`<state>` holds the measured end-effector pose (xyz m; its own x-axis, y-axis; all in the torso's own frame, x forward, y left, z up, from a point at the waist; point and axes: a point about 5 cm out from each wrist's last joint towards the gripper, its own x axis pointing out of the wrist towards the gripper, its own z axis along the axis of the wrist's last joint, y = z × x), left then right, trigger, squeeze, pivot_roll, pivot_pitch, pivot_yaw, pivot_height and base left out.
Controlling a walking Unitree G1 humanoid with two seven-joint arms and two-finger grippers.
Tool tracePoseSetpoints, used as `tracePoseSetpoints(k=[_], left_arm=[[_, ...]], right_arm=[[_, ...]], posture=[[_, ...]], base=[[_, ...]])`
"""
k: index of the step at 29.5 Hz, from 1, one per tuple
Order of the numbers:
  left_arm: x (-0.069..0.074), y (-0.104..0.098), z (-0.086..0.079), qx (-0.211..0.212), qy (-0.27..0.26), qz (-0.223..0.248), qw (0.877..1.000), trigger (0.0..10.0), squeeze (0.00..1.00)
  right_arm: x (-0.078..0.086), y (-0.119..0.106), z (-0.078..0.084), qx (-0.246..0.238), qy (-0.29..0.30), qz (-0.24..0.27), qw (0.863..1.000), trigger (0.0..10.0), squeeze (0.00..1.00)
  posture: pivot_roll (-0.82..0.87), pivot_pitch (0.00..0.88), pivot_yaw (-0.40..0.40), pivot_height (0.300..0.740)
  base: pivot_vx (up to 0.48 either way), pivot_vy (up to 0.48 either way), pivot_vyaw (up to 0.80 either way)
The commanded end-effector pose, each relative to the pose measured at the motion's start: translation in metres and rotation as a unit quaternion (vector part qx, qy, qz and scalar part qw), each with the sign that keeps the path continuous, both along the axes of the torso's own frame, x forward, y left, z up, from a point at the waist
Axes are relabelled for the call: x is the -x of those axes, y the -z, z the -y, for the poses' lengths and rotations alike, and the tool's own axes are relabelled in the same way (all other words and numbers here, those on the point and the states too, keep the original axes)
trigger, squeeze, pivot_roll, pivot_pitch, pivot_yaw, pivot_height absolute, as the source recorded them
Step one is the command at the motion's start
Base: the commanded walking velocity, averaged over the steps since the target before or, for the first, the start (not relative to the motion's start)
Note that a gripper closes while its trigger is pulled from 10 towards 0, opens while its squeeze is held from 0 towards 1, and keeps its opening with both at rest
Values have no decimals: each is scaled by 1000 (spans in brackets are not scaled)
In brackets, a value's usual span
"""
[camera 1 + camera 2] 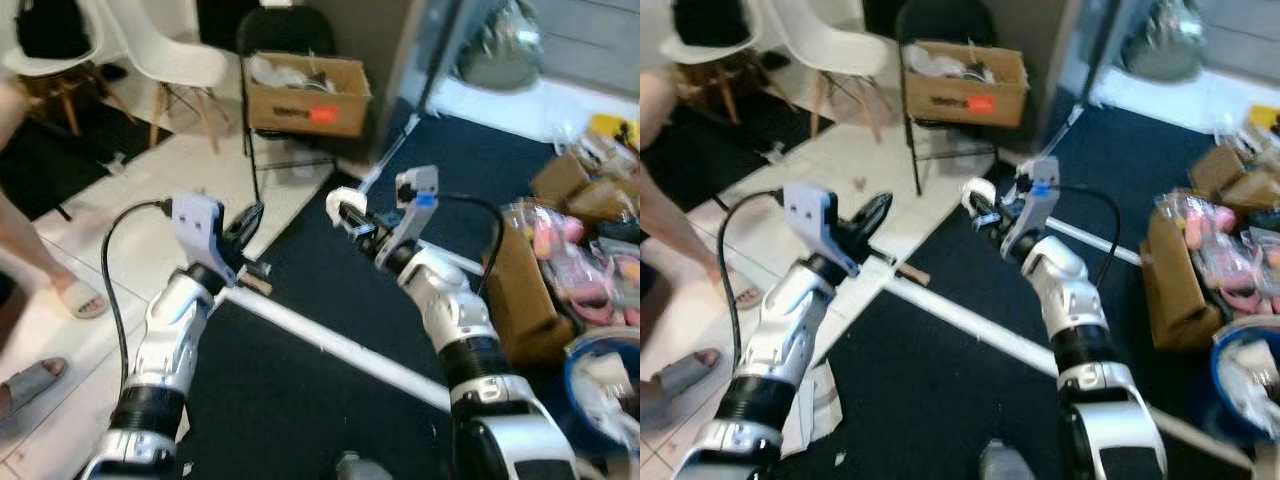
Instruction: Picking trash to rubbish bin
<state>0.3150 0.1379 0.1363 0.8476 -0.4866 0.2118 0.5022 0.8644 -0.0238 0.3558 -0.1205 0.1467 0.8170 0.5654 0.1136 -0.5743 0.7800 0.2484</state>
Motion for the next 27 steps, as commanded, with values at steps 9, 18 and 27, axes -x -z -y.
tracePoseSetpoints(k=[9, 18, 27], left_arm=[[0, -2, 2, -6, 3, 6, 1000, 10000, 0], [-1, -1, 3, -13, 3, 1, 1000, 10000, 0], [-1, -1, 3, -12, 3, -1, 1000, 10000, 0]], right_arm=[[-1, -1, 3, -2, 3, 1, 1000, 10000, 0], [-1, -3, 2, -7, 0, 5, 1000, 10000, 0], [0, -3, 2, -10, -1, 7, 1000, 10000, 0]], posture=[[32, 0, -18, 740], [33, 0, -18, 740], [35, 0, -19, 740]], base=[[0, 0, -711], [0, 0, 0], [279, 0, 0]])
